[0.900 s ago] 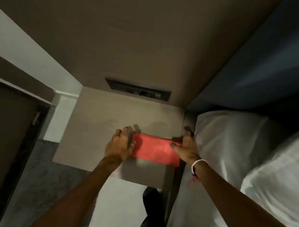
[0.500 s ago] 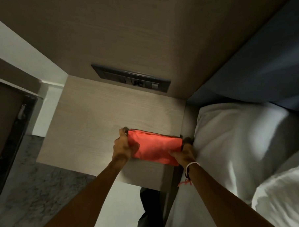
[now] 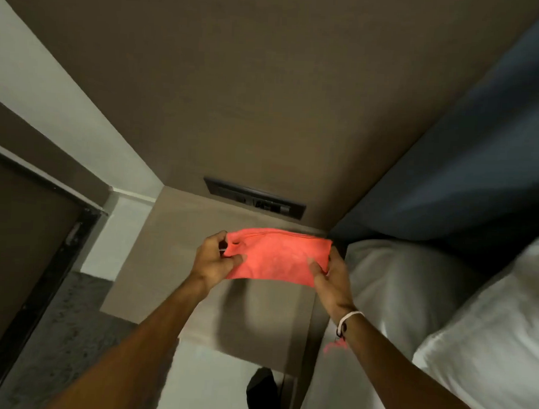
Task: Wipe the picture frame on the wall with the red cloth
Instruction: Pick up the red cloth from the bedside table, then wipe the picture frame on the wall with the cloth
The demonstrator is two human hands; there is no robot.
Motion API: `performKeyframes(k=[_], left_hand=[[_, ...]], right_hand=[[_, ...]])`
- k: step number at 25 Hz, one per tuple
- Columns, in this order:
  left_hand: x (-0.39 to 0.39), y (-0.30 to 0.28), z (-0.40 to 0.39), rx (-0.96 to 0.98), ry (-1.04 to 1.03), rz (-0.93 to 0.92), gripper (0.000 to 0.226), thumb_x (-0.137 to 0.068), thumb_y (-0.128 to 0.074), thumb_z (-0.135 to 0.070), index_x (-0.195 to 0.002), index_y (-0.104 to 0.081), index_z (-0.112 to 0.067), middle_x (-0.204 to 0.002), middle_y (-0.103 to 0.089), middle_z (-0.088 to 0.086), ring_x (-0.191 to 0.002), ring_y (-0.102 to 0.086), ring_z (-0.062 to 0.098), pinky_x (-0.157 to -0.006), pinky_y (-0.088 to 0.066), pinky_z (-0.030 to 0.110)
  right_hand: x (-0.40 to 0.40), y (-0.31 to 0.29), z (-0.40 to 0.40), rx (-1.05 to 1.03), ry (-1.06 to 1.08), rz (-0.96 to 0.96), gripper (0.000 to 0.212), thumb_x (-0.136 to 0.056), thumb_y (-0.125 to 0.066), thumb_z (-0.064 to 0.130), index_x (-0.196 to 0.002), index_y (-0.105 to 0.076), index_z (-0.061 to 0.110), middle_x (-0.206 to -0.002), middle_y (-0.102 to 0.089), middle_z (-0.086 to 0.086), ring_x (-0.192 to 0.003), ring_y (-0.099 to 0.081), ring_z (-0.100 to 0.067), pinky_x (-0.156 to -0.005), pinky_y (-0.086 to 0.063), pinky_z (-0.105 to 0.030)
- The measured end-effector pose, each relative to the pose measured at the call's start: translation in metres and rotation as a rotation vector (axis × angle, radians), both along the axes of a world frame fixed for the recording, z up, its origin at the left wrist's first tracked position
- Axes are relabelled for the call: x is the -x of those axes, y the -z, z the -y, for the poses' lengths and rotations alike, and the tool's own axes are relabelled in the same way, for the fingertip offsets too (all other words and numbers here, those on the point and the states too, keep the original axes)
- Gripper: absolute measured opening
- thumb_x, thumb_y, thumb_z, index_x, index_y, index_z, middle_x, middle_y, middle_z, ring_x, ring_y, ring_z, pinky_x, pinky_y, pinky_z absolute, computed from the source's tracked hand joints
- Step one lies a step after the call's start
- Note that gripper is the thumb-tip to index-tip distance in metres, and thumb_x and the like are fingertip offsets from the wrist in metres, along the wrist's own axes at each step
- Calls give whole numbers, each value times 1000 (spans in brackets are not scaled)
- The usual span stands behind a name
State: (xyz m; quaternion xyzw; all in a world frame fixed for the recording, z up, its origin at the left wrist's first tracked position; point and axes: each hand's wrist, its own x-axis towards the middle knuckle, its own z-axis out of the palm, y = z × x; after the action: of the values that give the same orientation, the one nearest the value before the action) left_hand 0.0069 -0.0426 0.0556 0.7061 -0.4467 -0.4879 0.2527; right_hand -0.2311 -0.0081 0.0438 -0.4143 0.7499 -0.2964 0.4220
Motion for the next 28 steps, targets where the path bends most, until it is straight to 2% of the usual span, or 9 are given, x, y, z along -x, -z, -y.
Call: performKeyframes(k=[2,5,7,10,13,16,20,25,28], left_hand=[[-16,-49,7,98,-9,-80,27,-78,-78,10,-96,-65,-5,-85,-68,5,-74,-63,13,-75,-50,29],[-33,-141,20,290,22,-154,26,-75,-79,14,-96,-64,7,-87,-67,9,-77,-61,16,-67,-52,21],[-37,-206,26,420,49,-190,27,-73,-81,15,-89,-60,16,-83,-63,12,-76,-57,17,-65,-50,24],[-30,-304,35,566,96,-244,25,-70,-84,12,-85,-66,4,-72,-71,-4,-68,-64,4,-63,-53,17],[-11,-404,37,723,144,-290,29,-69,-84,12,-90,-72,-4,-74,-79,-8,-69,-69,-1,-64,-57,14],[23,-504,36,881,222,-348,35,-69,-84,12,-97,-75,-7,-83,-82,-5,-75,-72,1,-70,-60,16],[85,-622,34,1035,369,-435,40,-69,-89,0,-103,-76,-15,-91,-83,6,-81,-76,10,-71,-63,22],[178,-736,31,1169,499,-529,41,-75,-84,3,-111,-74,-14,-93,-83,10,-82,-78,16,-73,-65,27],[232,-786,31,1227,570,-590,43,-75,-83,6,-113,-73,-10,-93,-83,12,-83,-79,19,-70,-65,27]], right_hand=[[-9,-43,10,178,-5,1,39,-97,-65,11,-134,-56,3,-121,-71,-16,-108,-68,-30,-99,-54,-45],[-24,-126,23,429,8,-34,27,-97,-65,16,-122,-59,6,-105,-70,-4,-95,-66,-16,-87,-53,-36],[-29,-185,27,552,46,-37,20,-98,-63,18,-115,-60,7,-98,-71,-4,-92,-68,-26,-84,-53,-38],[-26,-277,30,756,91,-3,13,-99,-61,21,-106,-61,10,-85,-71,-8,-79,-68,-30,-75,-57,-50],[-9,-377,25,964,144,26,10,-97,-65,21,-96,-63,11,-78,-70,-9,-72,-65,-31,-68,-56,-48],[26,-475,18,1152,215,12,6,-95,-68,17,-92,-66,13,-74,-69,-7,-65,-61,-23,-64,-54,-40],[91,-594,1,1361,291,5,9,-94,-70,10,-90,-69,18,-68,-66,14,-59,-55,1,-57,-44,-12],[176,-714,-27,1523,366,-136,8,-92,-72,9,-85,-70,13,-63,-64,17,-56,-53,1,-56,-42,-11],[223,-771,-40,1597,428,-213,10,-90,-76,11,-81,-72,14,-66,-70,6,-59,-57,-2,-56,-49,-17]])
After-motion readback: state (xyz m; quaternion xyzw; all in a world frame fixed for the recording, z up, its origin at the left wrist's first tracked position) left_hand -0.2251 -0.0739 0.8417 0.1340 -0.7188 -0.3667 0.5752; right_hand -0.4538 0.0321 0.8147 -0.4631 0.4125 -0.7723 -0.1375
